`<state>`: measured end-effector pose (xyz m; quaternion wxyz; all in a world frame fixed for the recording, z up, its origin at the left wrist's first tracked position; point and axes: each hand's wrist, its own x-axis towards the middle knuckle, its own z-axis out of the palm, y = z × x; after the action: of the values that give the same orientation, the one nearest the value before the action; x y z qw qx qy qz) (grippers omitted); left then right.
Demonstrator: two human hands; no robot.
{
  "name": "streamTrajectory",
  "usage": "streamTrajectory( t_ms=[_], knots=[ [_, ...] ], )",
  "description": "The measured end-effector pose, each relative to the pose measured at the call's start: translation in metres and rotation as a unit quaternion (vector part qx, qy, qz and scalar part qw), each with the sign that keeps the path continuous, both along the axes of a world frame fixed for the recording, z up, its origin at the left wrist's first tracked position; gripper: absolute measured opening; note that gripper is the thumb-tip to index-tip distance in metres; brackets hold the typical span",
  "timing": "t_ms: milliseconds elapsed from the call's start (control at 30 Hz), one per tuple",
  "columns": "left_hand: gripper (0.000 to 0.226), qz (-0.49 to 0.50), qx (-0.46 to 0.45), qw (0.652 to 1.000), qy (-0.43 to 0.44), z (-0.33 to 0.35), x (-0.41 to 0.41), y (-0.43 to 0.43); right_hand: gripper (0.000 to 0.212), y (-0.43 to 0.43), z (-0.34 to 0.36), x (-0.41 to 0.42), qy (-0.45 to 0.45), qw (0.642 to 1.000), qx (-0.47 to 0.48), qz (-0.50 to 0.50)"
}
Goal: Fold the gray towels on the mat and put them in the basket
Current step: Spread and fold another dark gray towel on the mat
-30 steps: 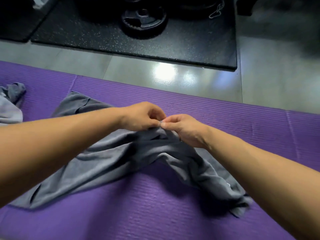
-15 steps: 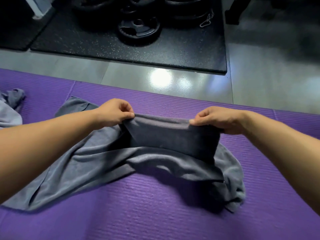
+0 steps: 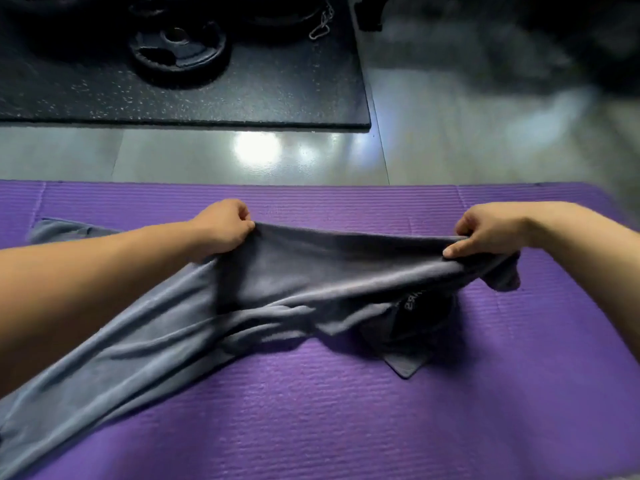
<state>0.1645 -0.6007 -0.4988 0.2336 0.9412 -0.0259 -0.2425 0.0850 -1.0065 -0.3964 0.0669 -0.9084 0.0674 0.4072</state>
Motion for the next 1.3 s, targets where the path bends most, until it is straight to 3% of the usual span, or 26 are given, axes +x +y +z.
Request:
streamTrajectory(
  t_ms=[67, 133, 200, 267, 333, 433, 567, 667, 800, 833, 933, 1000, 1067, 1167, 1200, 1233, 1300],
  knots=[
    [0.014, 0.032, -0.013, 0.999, -0.003, -0.008, -0.002, -0.006, 0.04, -0.02, 0.002, -0.001, -0.034, 0.999, 0.003, -0.025],
    [0.015, 0.071, -0.024, 0.997, -0.011, -0.019, -0.003, -0.008, 0.033, -0.037, -0.01, 0.001, -0.108, 0.985, 0.067, -0.121],
    [0.017, 0.108, -0.037, 0.993, -0.019, -0.031, -0.005, -0.01, 0.022, -0.044, -0.036, 0.004, -0.19, 0.929, 0.164, -0.27],
    [0.03, 0.109, -0.036, 0.992, -0.049, -0.042, -0.012, -0.018, 0.013, -0.043, -0.066, 0.008, -0.274, 0.879, 0.162, -0.354],
    [0.046, 0.047, -0.019, 0.994, -0.092, -0.051, -0.03, -0.03, 0.021, -0.039, -0.09, 0.01, -0.325, 0.877, 0.098, -0.339],
    [0.053, -0.015, -0.007, 0.994, -0.108, -0.055, -0.06, -0.054, 0.066, -0.045, -0.115, 0.007, -0.267, 0.913, 0.093, -0.294],
    [0.042, -0.069, 0.017, 0.994, -0.08, -0.059, -0.086, -0.076, 0.039, -0.072, -0.132, -0.021, -0.208, 0.937, -0.013, -0.282],
    [0.048, -0.066, 0.026, 0.997, -0.043, -0.058, -0.095, -0.09, 0.05, -0.085, -0.147, -0.047, -0.205, 0.913, -0.014, -0.352],
    [0.054, -0.065, 0.066, 0.996, -0.009, -0.065, -0.105, -0.106, 0.082, -0.094, -0.167, -0.043, -0.225, 0.866, -0.022, -0.446],
    [0.056, -0.062, 0.074, 0.995, -0.005, -0.067, -0.108, -0.11, 0.079, -0.094, -0.17, -0.039, -0.237, 0.863, -0.023, -0.446],
    [0.059, -0.042, 0.092, 0.995, 0.006, -0.071, -0.113, -0.122, 0.041, -0.088, -0.174, -0.034, -0.263, 0.873, 0.014, -0.411],
    [0.061, -0.031, 0.107, 0.994, 0.013, -0.07, -0.113, -0.129, 0.033, -0.085, -0.176, -0.034, -0.273, 0.874, 0.028, -0.402],
    [0.061, -0.017, 0.11, 0.994, 0.023, -0.067, -0.112, -0.135, 0.023, -0.088, -0.173, -0.035, -0.314, 0.844, 0.044, -0.432],
    [0.062, 0.019, 0.109, 0.993, 0.027, -0.065, -0.112, -0.146, 0.014, -0.102, -0.163, -0.039, -0.401, 0.748, 0.07, -0.524],
    [0.062, 0.031, 0.108, 0.993, 0.026, -0.064, -0.113, -0.151, 0.015, -0.108, -0.161, -0.041, -0.416, 0.731, 0.065, -0.536],
    [0.063, 0.038, 0.105, 0.994, 0.021, -0.064, -0.116, -0.156, 0.018, -0.115, -0.159, -0.042, -0.421, 0.729, 0.058, -0.537],
    [0.064, 0.032, 0.1, 0.994, 0.013, -0.063, -0.126, -0.166, 0.02, -0.13, -0.157, -0.039, -0.414, 0.757, 0.041, -0.504]
  ],
)
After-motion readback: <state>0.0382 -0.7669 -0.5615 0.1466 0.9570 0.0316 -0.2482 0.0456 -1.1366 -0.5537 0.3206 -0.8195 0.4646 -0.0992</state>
